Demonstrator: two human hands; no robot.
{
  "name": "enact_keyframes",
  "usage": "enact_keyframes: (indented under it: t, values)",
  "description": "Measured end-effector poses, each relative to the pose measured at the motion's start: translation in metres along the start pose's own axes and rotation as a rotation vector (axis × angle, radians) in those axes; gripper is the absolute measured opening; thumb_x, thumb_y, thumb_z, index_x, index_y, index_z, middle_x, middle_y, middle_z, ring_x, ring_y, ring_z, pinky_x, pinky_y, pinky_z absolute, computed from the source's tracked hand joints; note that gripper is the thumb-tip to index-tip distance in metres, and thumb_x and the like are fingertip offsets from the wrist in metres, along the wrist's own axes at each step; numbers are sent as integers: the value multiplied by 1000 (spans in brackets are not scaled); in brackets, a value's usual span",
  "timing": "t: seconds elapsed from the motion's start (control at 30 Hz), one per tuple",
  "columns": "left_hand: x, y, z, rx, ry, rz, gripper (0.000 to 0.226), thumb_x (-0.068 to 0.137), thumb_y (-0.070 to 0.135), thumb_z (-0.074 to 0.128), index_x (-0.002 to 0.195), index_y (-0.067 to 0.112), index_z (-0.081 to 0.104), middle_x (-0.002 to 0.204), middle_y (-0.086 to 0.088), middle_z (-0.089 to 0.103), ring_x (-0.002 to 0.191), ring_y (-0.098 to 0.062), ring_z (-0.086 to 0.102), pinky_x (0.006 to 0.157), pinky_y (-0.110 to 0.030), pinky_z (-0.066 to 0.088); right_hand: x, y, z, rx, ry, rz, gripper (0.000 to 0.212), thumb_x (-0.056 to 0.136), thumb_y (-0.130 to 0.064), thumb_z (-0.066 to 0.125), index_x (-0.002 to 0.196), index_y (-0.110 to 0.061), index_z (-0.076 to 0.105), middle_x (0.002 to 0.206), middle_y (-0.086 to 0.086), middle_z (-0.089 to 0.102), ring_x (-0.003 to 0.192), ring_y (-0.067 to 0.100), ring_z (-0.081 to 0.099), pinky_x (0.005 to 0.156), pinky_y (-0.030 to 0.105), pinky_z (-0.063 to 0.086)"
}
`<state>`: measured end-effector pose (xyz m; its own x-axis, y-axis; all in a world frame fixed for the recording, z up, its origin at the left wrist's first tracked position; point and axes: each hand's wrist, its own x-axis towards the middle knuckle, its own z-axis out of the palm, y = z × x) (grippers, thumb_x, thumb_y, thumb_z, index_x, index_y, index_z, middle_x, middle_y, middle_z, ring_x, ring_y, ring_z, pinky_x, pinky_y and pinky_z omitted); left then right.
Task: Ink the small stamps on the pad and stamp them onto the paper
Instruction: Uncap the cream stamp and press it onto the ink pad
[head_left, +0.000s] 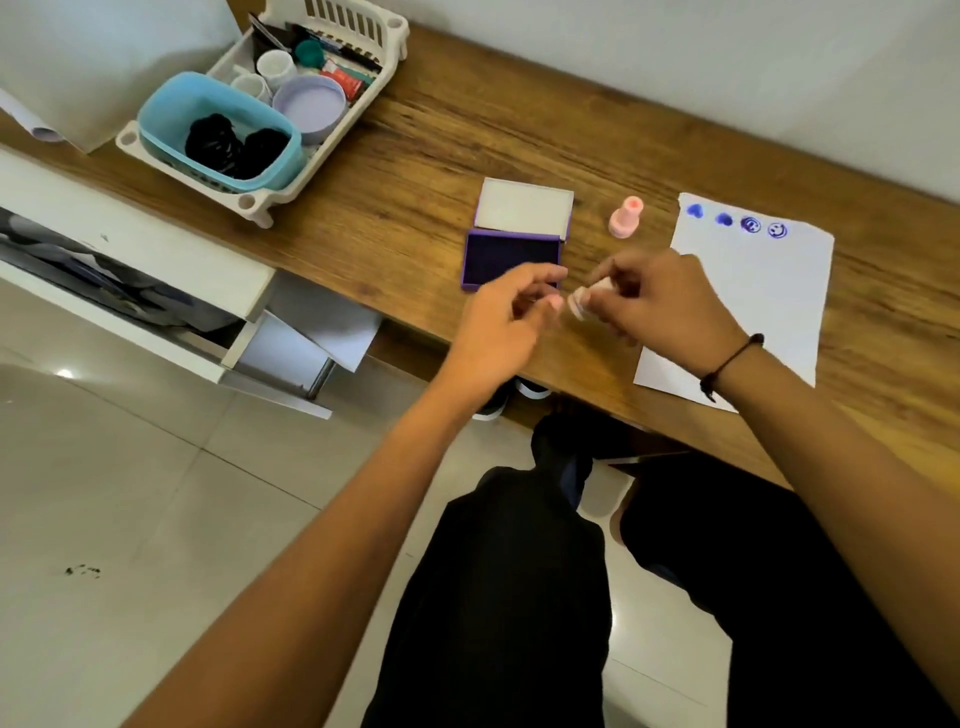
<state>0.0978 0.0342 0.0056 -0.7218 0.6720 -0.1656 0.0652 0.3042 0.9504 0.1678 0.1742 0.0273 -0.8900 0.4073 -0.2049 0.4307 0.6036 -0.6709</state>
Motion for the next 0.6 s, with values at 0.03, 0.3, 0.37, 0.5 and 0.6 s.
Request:
enact_keyframes:
  t: [0.03, 0.3, 0.37, 0.5, 0.6]
  values:
    - [-2, 1, 5, -83, -13, -31, 31, 88, 5, 54, 118, 12, 57, 103, -10, 64, 89, -19, 63, 84, -33, 54, -1, -3, -1, 200, 10, 55, 7, 85, -19, 61, 87, -14, 67, 67, 3, 63, 56, 13, 58, 49, 17, 45]
    - [-6, 4, 12, -278, 82, -45, 20, 87, 8, 56, 107, 11, 61, 87, 0, 64, 71, -8, 59, 68, -22, 51, -6, -10, 1, 713, -16, 241, 15, 88, -7, 56, 76, -12, 65, 55, 2, 62, 40, 6, 53, 39, 17, 44]
    - [-6, 3, 12, -260, 122, -45, 20, 87, 9, 56, 106, 10, 61, 84, 0, 64, 69, -8, 58, 70, -25, 50, -7, -13, 6, 737, -7, 233, 15, 88, -7, 56, 76, -11, 64, 54, 1, 62, 40, 5, 53, 39, 17, 43]
    - [-6, 1, 11, -282, 213, -108, 18, 88, 9, 54, 104, 8, 62, 80, -2, 65, 67, -10, 58, 72, -28, 50, -6, -20, 16, 606, 45, 134, 10, 87, -7, 57, 82, -11, 64, 66, 5, 62, 48, 6, 55, 46, 19, 45]
    - [-6, -4, 3, -399, 297, -171, 14, 90, 14, 52, 96, 7, 64, 70, -1, 62, 59, -6, 56, 66, -24, 48, -3, -25, 20, 296, 147, -105, 9, 85, -6, 58, 94, -5, 62, 86, 1, 63, 74, 15, 60, 62, 27, 50]
